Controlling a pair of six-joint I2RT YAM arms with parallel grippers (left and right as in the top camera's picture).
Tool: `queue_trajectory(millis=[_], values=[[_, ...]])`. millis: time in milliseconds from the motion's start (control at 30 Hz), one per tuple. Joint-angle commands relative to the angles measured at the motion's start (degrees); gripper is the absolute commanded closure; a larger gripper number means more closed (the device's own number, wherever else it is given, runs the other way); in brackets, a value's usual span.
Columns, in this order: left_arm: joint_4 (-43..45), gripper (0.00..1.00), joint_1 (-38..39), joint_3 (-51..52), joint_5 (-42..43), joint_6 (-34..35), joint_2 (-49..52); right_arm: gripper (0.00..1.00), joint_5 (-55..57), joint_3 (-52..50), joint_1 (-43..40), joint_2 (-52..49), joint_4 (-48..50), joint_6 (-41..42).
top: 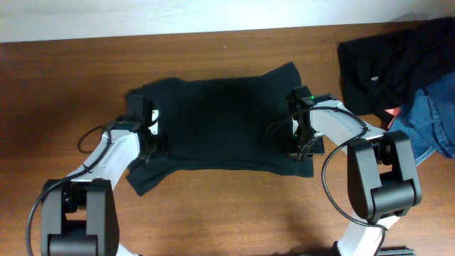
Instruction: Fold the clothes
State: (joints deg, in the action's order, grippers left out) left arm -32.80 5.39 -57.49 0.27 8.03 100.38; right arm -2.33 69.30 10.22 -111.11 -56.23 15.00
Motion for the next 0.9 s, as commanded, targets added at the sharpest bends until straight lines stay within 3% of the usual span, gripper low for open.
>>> queue_trajectory(millis=[0, 33, 100, 567, 733, 867], values=[[2.0, 0.82, -0.2, 2.9, -1.6, 0.3, -1.0, 0.96, 0.9, -1.3, 0.2, 0.0, 0.6, 0.5], [2.3, 0.83, -0.2, 3.4, -1.6, 0.3, -1.0, 0.96, 0.9, -1.3, 0.2, 0.0, 0.6, 0.5], [1.8, 0.99, -0.2, 3.8, -1.4, 0.3, -1.0, 0.96, 0.9, -1.3, 0.2, 0.0, 0.6, 0.5], [-9.7, 0.99, -0.2, 3.8, 12.6, 0.3, -1.0, 0.96, 0.9, -1.3, 0.2, 0.0, 1.0, 0.5], [-13.2, 1.0, -0.3, 2.8, 10.3, 0.3, -1.7, 0.96, 0.9, -1.3, 0.2, 0.0, 1.0, 0.5], [-12.6, 0.99, -0.8, 1.7, 0.4, 2.5, -2.1, 0.96, 0.9, -1.3, 0.2, 0.0, 1.0, 0.5]])
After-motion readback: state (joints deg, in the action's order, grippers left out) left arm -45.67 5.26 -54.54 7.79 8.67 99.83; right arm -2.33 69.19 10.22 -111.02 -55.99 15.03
